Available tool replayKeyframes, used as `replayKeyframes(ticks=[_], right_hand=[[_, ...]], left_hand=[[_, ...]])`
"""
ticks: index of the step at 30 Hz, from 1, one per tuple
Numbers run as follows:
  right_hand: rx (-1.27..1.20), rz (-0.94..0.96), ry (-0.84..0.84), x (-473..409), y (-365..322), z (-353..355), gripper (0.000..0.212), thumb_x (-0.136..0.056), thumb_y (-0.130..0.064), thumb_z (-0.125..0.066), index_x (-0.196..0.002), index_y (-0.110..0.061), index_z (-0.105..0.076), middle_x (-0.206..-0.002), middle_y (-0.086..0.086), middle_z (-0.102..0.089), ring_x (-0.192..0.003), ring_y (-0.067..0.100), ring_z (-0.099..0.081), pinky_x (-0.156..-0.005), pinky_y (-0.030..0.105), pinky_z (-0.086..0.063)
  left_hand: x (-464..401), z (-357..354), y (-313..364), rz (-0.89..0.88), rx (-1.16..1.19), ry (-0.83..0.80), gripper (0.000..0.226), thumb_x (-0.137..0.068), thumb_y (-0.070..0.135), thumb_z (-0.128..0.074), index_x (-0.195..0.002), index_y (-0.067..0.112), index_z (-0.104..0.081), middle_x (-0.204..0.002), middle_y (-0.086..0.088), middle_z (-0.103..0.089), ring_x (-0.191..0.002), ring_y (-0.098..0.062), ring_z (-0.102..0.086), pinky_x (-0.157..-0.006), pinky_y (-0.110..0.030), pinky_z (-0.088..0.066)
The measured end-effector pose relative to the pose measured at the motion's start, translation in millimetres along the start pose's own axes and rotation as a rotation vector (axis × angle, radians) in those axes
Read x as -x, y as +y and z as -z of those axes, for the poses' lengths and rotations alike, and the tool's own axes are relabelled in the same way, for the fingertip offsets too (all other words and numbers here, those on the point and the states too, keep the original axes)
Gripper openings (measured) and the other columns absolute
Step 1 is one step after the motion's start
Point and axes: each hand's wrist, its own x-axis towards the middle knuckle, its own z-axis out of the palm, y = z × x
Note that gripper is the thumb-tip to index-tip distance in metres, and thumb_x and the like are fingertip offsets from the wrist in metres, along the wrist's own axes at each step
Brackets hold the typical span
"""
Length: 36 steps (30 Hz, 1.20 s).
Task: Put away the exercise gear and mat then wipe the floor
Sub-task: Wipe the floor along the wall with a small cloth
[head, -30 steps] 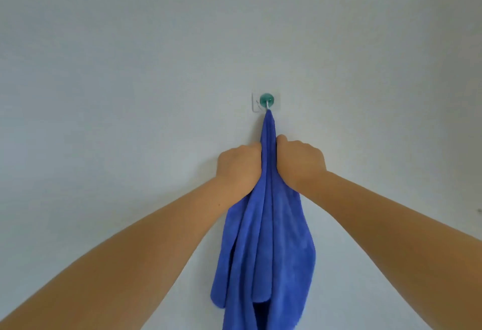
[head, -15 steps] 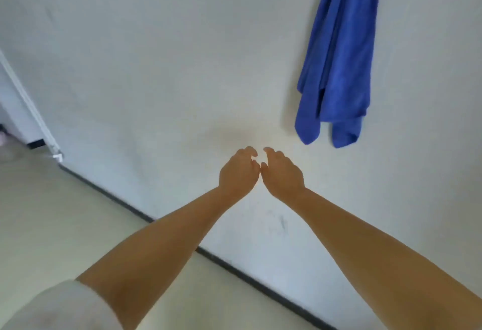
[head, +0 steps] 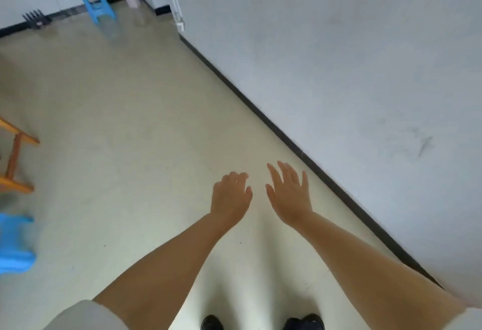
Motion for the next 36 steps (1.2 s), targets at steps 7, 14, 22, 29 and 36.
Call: replayKeyframes(ticks=[7, 14, 22, 29, 36], right_hand=[[-0.02, 0.087, -0.26, -9.8, -155.4, -79.4, 0.054, -0.102, -0.039, -0.022, -0.152, -0.026, -0.007, -0.16, 0.004, -0.009, -0.147, 0.02, -0.005, -0.117, 0.052, -0.002], [-0.003, 0.194, -0.417, -27.4, -282.9, -124.3, 0.054, -0.102, -0.04, -0.02, -0.152, -0.027, -0.004, -0.16, 0.003, -0.005, -0.147, 0.019, -0.002, -0.118, 0.052, -0.002], [0.073, 0.269, -0.445, -133.2, -332.6, -140.6, 0.053, -0.102, -0.04, -0.017, -0.152, -0.028, -0.003, -0.16, 0.003, -0.006, -0.147, 0.019, -0.003, -0.118, 0.051, -0.002], [0.104, 0.341, -0.488, -284.4, -370.4, -143.0, 0.053, -0.102, -0.041, -0.017, -0.152, -0.026, -0.005, -0.16, 0.004, -0.007, -0.148, 0.021, -0.004, -0.118, 0.051, -0.004], [0.119, 0.361, -0.539, -419.1, -430.6, -154.9, 0.052, -0.102, -0.04, -0.019, -0.151, -0.026, -0.01, -0.159, 0.004, -0.009, -0.147, 0.021, -0.006, -0.118, 0.052, -0.005]], left_hand=[[81.5, -2.3, -186.5, 0.259, -0.076, -0.073, 0.049, -0.1, 0.036, -0.03, -0.145, 0.017, -0.029, -0.142, -0.005, -0.037, -0.131, -0.023, -0.035, -0.111, -0.039, -0.022], [112.2, 17.2, -304.3, 0.454, -0.059, -0.158, 0.053, -0.101, 0.038, -0.027, -0.148, 0.017, -0.017, -0.149, -0.006, -0.027, -0.138, -0.022, -0.023, -0.115, -0.042, -0.014], [38.2, 25.5, -372.4, 0.517, 0.012, -0.155, 0.053, -0.101, 0.039, -0.028, -0.148, 0.017, -0.019, -0.148, -0.006, -0.029, -0.137, -0.023, -0.028, -0.114, -0.043, -0.017], [-71.3, 59.2, -457.6, 0.618, 0.006, -0.169, 0.052, -0.1, 0.039, -0.029, -0.147, 0.018, -0.02, -0.147, -0.006, -0.03, -0.135, -0.023, -0.03, -0.114, -0.042, -0.017], [-161.8, 93.6, -538.2, 0.697, 0.035, -0.144, 0.052, -0.101, 0.039, -0.027, -0.148, 0.018, -0.018, -0.148, -0.005, -0.028, -0.136, -0.022, -0.029, -0.115, -0.042, -0.017]])
